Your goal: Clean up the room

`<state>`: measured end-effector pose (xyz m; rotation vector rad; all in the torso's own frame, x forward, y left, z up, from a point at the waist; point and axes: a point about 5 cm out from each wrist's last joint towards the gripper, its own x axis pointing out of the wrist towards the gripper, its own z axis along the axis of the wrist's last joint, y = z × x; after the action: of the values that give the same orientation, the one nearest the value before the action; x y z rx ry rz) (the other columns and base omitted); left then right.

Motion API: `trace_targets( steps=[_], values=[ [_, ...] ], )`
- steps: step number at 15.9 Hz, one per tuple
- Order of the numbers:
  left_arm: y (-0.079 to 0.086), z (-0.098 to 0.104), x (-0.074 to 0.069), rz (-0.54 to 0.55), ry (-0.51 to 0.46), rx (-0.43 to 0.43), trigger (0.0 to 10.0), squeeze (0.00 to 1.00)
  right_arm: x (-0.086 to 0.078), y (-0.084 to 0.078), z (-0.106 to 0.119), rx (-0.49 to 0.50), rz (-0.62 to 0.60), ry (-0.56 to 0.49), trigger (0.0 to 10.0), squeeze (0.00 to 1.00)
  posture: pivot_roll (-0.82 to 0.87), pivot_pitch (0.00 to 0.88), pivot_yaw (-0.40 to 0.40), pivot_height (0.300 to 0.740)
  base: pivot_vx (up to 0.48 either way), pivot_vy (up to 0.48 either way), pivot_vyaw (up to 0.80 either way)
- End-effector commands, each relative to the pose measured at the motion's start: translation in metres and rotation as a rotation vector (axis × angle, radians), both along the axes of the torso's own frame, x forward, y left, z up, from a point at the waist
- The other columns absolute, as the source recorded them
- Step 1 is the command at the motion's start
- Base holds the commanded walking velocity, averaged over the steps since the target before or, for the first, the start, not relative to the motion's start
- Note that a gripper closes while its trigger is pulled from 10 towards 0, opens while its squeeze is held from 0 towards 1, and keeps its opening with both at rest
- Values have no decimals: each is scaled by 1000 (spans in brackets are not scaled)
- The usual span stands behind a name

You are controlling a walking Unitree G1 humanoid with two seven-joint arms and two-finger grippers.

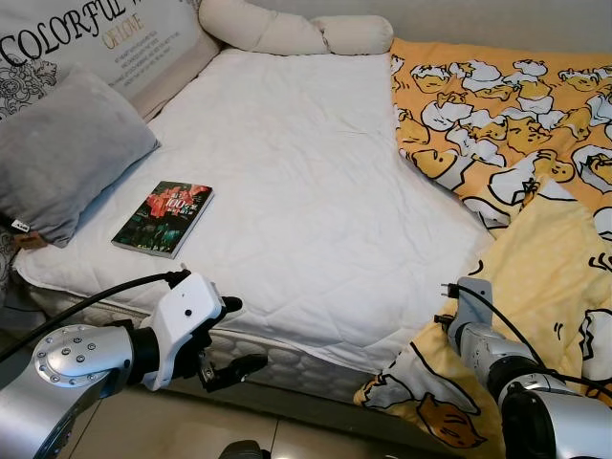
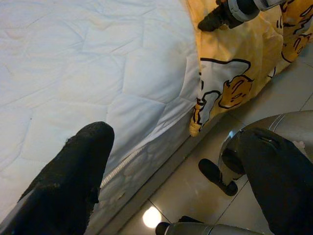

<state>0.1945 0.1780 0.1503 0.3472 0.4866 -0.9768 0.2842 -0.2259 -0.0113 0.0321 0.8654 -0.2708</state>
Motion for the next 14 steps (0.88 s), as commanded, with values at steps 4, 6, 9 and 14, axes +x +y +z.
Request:
trace_targets(
  steps=[4, 6, 9, 14],
  values=[
    [-1, 3, 3, -6, -9, 8, 10000, 161, -4, -2, -3, 35, 4, 6, 0, 0, 224, 38, 45, 740, 0, 0, 0],
    [-2, 2, 4, -6, -11, 5, 10000, 157, -3, -4, -2, 45, 16, -2, 0, 0, 220, 35, 45, 740, 0, 0, 0],
    [-4, 2, 6, -5, -16, -1, 10000, 153, -4, -7, -1, 67, 109, -5, 0, 0, 209, 29, 44, 740, 0, 0, 0],
    [-7, -2, 6, -4, -20, -14, 10000, 161, -25, -9, 1, 343, 652, -38, 0, 0, 177, 5, 31, 740, 0, 0, 0]
  ],
)
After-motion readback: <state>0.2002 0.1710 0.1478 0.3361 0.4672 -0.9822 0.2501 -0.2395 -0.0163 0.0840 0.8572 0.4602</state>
